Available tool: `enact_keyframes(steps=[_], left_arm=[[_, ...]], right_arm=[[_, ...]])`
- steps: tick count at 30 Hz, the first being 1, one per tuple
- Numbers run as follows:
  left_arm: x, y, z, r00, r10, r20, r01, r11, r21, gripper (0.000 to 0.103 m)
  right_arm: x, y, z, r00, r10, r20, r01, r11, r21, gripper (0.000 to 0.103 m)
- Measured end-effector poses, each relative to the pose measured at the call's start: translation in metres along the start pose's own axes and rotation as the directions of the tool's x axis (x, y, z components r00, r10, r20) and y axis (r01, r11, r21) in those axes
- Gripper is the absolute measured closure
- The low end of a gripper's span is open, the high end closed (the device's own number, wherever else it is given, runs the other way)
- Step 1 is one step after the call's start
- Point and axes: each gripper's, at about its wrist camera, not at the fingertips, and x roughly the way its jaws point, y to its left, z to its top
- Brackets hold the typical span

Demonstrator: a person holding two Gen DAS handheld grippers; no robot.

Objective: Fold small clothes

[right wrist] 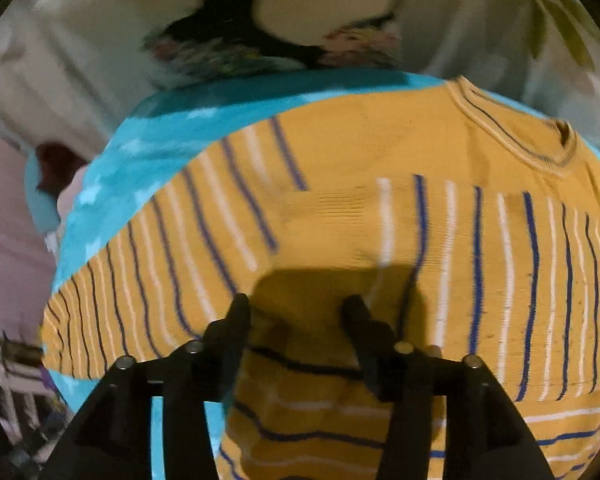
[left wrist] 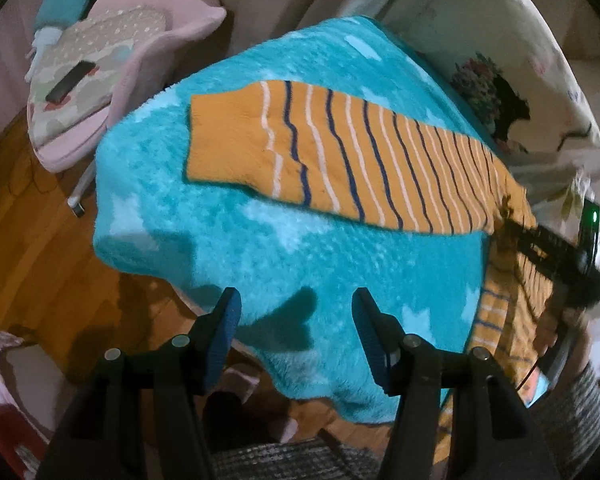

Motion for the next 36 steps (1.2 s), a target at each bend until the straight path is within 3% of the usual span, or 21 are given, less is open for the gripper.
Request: enact_keyframes(steps=[3, 7, 10, 13, 20, 21, 23, 24, 27, 29, 36], left_arm=[[0.003, 0.008, 0.005, 0.998, -0.056, -0.001, 0.056, 0.996, -0.068, 0.038], [0.012, 0.010, 0.007, 0.992, -0.127, -0.001, 0.126, 0.985, -0.119, 0.034], [0.028, 0.006, 0.010, 0.986, -0.166, -0.010, 0.164, 0.977, -0.135, 0.031], [0.029, -0.001, 0.021, 0.980, -0.195, 0.034, 0.198, 0.972, -0.128, 0.026], [0.046, -0.010, 0.059, 0.985, -0.157, 0.069, 0.164, 0.979, -0.124, 0.026], [0.047, -0.011, 0.062, 0.987, -0.143, 0.071, 0.151, 0.981, -0.125, 0.031], [0.049, -0.011, 0.074, 0.995, -0.082, 0.063, 0.089, 0.990, -0.112, 0.066], [0.052, -0.010, 0.081, 0.998, -0.044, 0.050, 0.049, 0.993, -0.105, 0.095], [0.056, 0.003, 0.106, 0.998, -0.046, 0.053, 0.053, 0.987, -0.152, 0.096], [0.048, 0.007, 0.126, 0.995, -0.022, 0.096, 0.037, 0.987, -0.156, 0.096], [0.019, -0.025, 0.185, 0.965, 0.067, 0.254, -0.049, 0.996, -0.078, 0.096]], right_arm=[[-0.007, 0.002, -0.010, 1.000, 0.029, 0.000, -0.029, 0.999, 0.033, 0.043], [-0.024, -0.010, -0.031, 0.989, 0.148, 0.019, -0.149, 0.982, 0.117, 0.043], [-0.037, -0.012, -0.047, 0.986, 0.166, 0.033, -0.169, 0.979, 0.118, 0.043], [-0.048, -0.014, -0.057, 0.983, 0.181, 0.041, -0.185, 0.974, 0.129, 0.043], [-0.080, -0.025, -0.070, 0.980, 0.171, 0.097, -0.186, 0.968, 0.170, 0.043], [-0.085, -0.030, -0.072, 0.981, 0.162, 0.107, -0.180, 0.967, 0.182, 0.043], [-0.091, -0.037, -0.074, 0.983, 0.141, 0.118, -0.163, 0.964, 0.208, 0.043], [-0.094, -0.042, -0.075, 0.984, 0.130, 0.119, -0.155, 0.962, 0.225, 0.043], [-0.105, -0.059, -0.083, 0.985, 0.104, 0.139, -0.140, 0.950, 0.280, 0.043], [-0.111, -0.069, -0.089, 0.985, 0.081, 0.151, -0.124, 0.945, 0.303, 0.043], [-0.126, -0.107, -0.118, 0.984, 0.008, 0.176, -0.083, 0.903, 0.421, 0.043]])
